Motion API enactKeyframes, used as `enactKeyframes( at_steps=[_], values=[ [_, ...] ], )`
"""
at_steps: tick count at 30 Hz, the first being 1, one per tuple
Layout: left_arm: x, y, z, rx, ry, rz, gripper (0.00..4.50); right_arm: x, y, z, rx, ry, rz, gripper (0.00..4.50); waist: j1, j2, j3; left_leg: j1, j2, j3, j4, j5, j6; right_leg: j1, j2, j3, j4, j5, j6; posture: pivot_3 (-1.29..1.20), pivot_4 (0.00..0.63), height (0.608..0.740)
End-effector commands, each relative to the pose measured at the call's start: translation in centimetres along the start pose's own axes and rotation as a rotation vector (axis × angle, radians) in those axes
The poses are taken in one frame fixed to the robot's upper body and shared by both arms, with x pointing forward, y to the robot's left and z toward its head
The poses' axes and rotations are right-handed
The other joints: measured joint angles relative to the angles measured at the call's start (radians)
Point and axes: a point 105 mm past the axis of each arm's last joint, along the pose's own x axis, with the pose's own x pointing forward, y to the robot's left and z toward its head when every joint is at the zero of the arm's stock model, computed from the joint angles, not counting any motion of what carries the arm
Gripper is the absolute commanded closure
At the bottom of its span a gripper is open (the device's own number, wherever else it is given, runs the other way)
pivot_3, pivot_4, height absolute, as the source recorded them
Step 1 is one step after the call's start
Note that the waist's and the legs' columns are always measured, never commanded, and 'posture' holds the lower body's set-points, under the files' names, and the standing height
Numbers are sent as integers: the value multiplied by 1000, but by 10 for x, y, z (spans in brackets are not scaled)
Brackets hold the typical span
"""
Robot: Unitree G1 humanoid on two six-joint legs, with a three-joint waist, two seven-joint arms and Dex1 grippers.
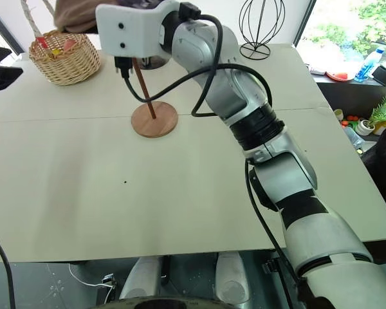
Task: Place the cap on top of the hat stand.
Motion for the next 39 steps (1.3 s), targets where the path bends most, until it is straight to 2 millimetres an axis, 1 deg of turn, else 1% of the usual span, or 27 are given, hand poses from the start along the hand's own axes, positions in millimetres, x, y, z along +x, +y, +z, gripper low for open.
enactKeyframes(
  at_steps=[1, 5, 8, 11, 14, 17, 19, 22, 24, 27, 29, 30, 31, 33, 34, 35, 36, 38, 39],
  values=[
    [-6, -1, 17, 58, -26, 15, 0, -14, -7, 7, -13, -32, 8, 4080, 2, 0, 0, 0, 0, 0, 0, 0, 0, 0, 0, 0, 0, 0, 0, 0, 150, 728],
    [-1, 1, 13, 56, -7, 4, 0, -26, 3, 11, -2, -60, 32, 4080, 1, 0, 0, 0, 0, 0, 0, 0, 0, -1, 0, 0, 2, 0, 0, 0, 150, 728],
    [3, 1, 14, 64, -9, -11, 0, -31, 12, 14, 15, -76, 51, 4080, 1, -1, 0, 1, 0, 0, 0, 0, 0, -3, 0, 1, 7, -1, -1, 0, 150, 728],
    [8, 2, 14, 71, -10, -25, 0, -30, 23, 5, 19, -47, 72, 4080, -2, -1, 0, 1, 2, 0, 0, 0, 0, -3, 1, 1, 9, -1, -2, 0, 150, 728],
    [13, 1, 9, 77, 5, -47, 0, -27, 25, 1, 37, -33, 63, 3177, -5, -1, 0, 1, 2, 0, 0, 0, 0, -3, 1, 1, 9, -1, -2, 0, 150, 728],
    [19, -3, 3, 88, 27, -78, 0, -27, 29, 1, 38, -35, 70, 1692, -5, -1, 0, 1, 2, 0, 0, 0, 0, -3, 2, 1, 9, -1, -2, 0, 150, 728],
    [25, -7, -2, 101, 47, -106, 0, -31, 38, 2, 38, -41, 104, 739, -5, -1, 0, 1, 2, 0, 0, 0, 0, -3, 2, 1, 9, -2, -2, 0, 150, 728],
    [36, -13, -9, 126, 73, -150, 0, -42, 45, 1, 66, -42, 143, 739, 4, -1, 0, 1, 2, 0, 0, 0, 0, -3, 2, 1, 9, -2, -2, 0, 150, 728],
    [44, -21, -14, 162, 99, -193, 0, -55, 45, -4, 94, -30, 159, 739, 8, -1, 0, 1, 2, 0, 1, 0, -1, -3, 2, 1, 9, -2, -2, 0, 150, 728],
    [52, -26, -18, 211, 120, -223, 0, -73, 49, -6, 132, -40, 200, 739, 20, -1, 0, 1, 2, 0, 1, 0, -1, -3, 2, 1, 8, -2, -2, 0, 150, 728],
    [63, -27, -18, 287, 117, -209, 0, -104, 57, -14, 182, -49, 313, 739, 30, -1, 0, 1, 3, 0, 1, 0, -1, -3, 2, 1, 8, -2, -2, 0, 150, 728],
    [68, -27, -17, 330, 115, -197, 0, -120, 58, -23, 241, -18, 365, 739, 36, -2, 0, 1, 3, 0, 2, 0, -1, -2, 2, 1, 8, -2, -2, 0, 150, 728],
    [71, -28, -17, 358, 114, -190, 0, -132, 58, -27, 282, 2, 399, 739, 42, -2, 0, 1, 3, 1, 2, 0, -1, -2, 2, 1, 7, -2, -2, 0, 150, 728],
    [76, -29, -15, 419, 96, -174, 0, -153, 44, -32, 438, 15, 431, 739, 46, -2, 0, 1, 3, 1, 3, 0, -1, -1, 2, 1, 7, -2, -2, 0, 150, 728],
    [79, -30, -14, 460, 82, -161, 0, -163, 32, -33, 547, 16, 441, 739, 47, -1, 1, 1, 3, 1, 3, 0, -1, -1, 2, 1, 7, -2, -2, 0, 150, 728],
    [82, -30, -14, 501, 79, -145, 0, -172, 20, -33, 654, 16, 447, 739, 47, 0, 1, 1, 3, 2, 4, 0, -1, -1, 2, 1, 7, -2, -3, 0, 150, 728],
    [83, -30, -14, 527, 79, -135, 0, -177, 13, -31, 722, 17, 451, 739, 45, 0, 1, 1, 3, 2, 4, 1, -1, -1, 2, 1, 7, -2, -3, 0, 150, 728],
    [88, -30, -17, 593, 74, -114, 0, -187, -8, -37, 912, 43, 435, 211, 42, 0, 1, 2, 6, 2, 4, 0, -1, -1, 5, 1, 7, -1, -4, 0, 150, 728],
    [91, -30, -17, 623, 65, -103, 0, -193, -18, -39, 993, 48, 436, 39, 43, 0, 1, 3, 7, 2, 3, 0, -1, -1, 6, 2, 7, -2, -5, 0, 150, 728]
  ],
)
